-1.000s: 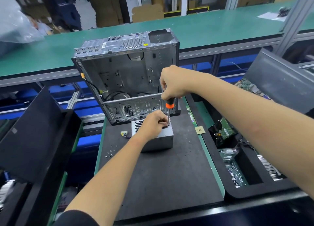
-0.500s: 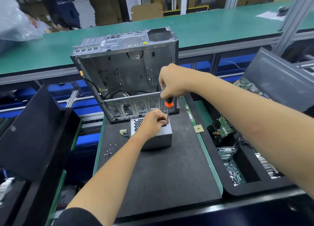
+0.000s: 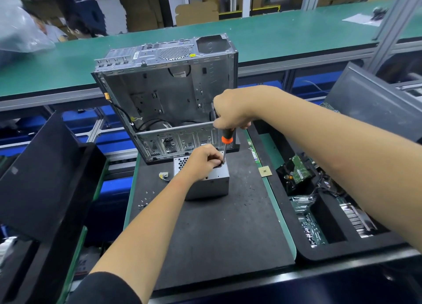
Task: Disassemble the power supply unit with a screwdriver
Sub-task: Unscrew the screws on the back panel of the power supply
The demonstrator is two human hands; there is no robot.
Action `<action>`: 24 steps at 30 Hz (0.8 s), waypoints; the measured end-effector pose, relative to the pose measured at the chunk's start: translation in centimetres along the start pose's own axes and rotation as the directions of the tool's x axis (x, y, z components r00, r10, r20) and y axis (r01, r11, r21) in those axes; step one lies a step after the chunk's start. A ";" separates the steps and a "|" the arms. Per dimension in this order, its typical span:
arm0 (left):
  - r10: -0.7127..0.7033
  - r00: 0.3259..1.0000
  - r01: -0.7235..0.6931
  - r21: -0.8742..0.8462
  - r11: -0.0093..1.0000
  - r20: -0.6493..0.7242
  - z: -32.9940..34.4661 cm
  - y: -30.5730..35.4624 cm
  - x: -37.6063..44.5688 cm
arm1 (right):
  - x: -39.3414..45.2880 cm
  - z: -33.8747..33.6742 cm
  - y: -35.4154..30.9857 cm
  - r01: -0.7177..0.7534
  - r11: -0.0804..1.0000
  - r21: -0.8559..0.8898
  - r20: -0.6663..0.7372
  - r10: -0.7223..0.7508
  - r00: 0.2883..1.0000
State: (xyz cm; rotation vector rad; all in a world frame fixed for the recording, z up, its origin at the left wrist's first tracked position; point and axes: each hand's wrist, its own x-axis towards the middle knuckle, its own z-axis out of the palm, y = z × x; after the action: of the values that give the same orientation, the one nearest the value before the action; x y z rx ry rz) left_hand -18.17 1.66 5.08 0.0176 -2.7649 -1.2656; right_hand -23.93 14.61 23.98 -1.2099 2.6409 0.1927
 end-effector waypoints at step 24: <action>-0.132 0.983 0.126 0.059 0.990 0.128 0.2 0.8 1.5 | 0.7 -0.6 -2.9 0.058 0.996 0.060 -0.003 -0.058 0.998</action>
State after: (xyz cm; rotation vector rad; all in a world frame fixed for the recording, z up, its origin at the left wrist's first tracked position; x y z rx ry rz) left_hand -19.66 2.22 5.70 0.1235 -2.9523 -1.2687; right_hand -22.24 12.09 24.34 -1.2655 2.5887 0.1018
